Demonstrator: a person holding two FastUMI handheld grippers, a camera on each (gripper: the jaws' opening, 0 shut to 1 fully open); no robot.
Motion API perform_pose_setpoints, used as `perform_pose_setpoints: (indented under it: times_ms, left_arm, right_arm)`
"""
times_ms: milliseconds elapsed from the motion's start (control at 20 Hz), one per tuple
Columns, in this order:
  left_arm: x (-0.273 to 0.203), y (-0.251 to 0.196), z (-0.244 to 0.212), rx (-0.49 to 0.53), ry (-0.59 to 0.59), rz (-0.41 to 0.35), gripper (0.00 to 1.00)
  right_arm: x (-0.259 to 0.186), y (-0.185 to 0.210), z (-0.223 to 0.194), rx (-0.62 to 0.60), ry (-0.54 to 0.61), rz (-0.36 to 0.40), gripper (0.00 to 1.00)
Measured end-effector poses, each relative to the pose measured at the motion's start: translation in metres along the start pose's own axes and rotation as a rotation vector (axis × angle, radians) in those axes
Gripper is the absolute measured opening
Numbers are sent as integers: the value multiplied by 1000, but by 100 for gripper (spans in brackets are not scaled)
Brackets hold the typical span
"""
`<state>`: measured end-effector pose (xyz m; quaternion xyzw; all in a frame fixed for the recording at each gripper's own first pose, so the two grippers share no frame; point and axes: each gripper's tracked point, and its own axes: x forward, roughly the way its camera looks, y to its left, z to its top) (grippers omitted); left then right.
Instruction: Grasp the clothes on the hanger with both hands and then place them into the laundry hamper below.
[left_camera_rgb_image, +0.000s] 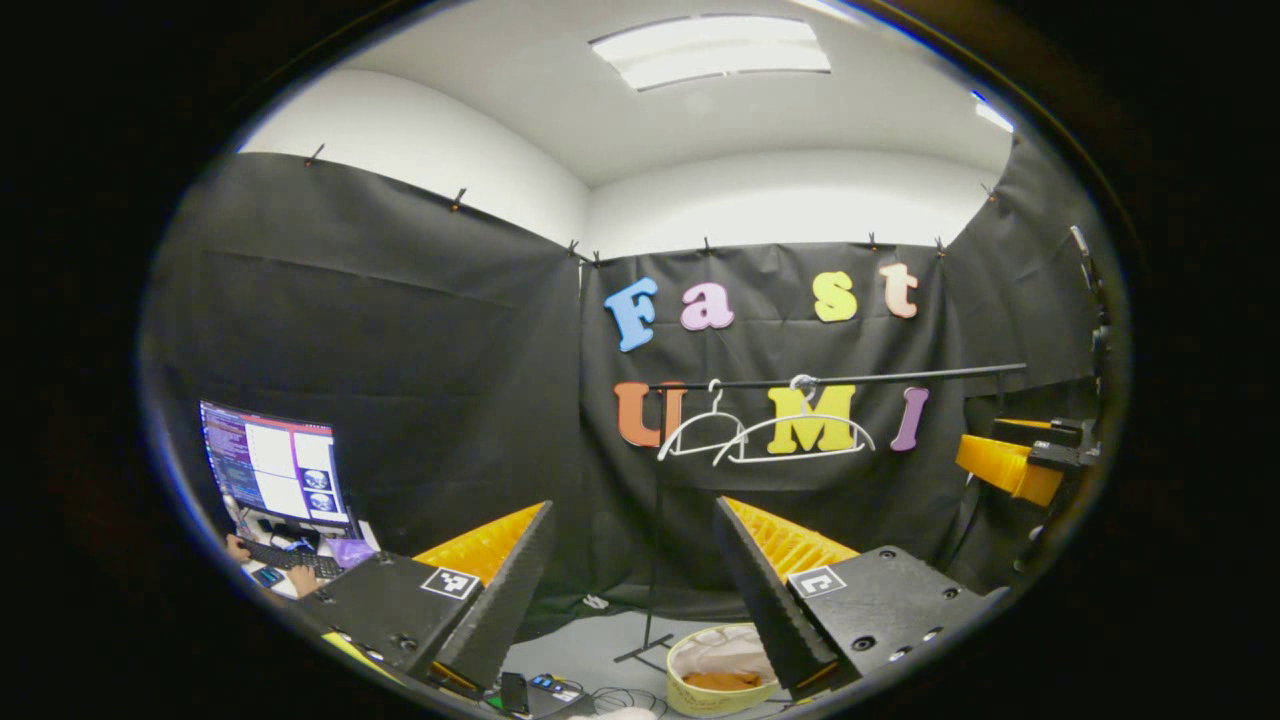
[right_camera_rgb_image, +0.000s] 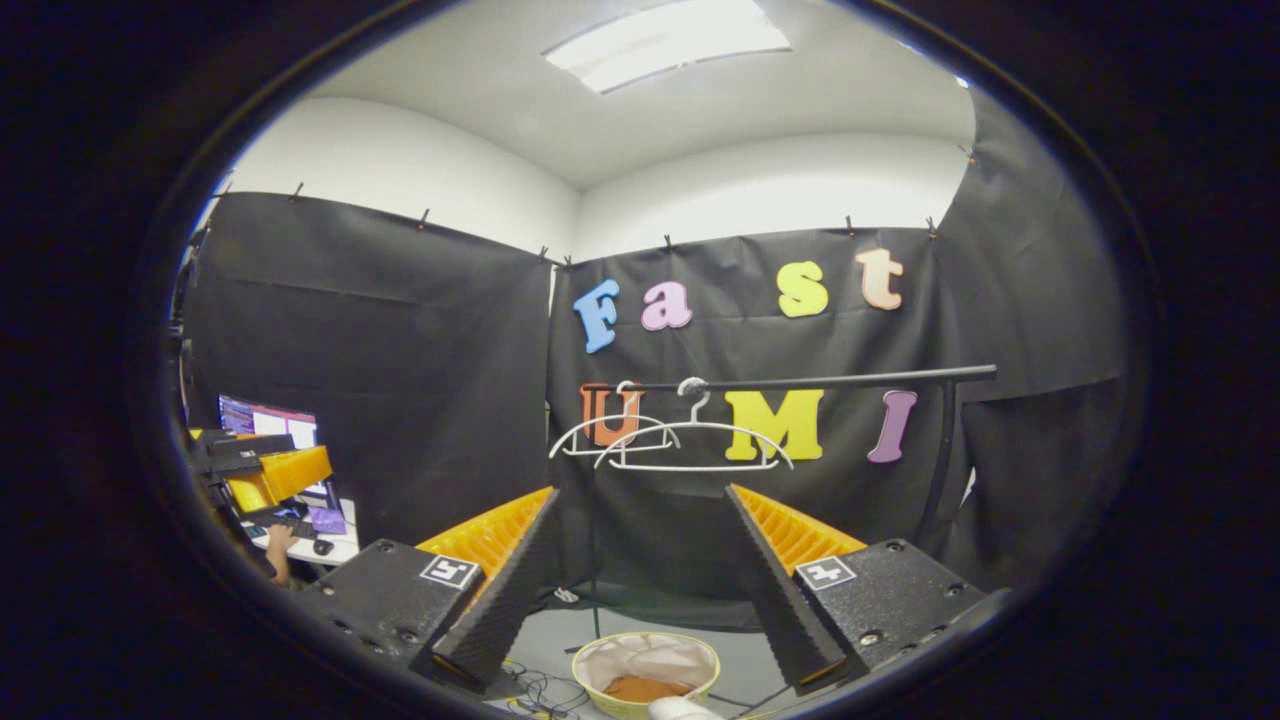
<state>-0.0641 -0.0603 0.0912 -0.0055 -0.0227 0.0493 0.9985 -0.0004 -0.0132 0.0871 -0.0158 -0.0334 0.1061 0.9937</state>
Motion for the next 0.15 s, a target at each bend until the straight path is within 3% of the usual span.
perform_pose_setpoints:
  times_ms: [150]
  left_arm:
    - [-4, 5, 2, -1, -10, -8, 100]
  right_arm:
    - [-5, 6, 1, -4, -11, -10, 100]
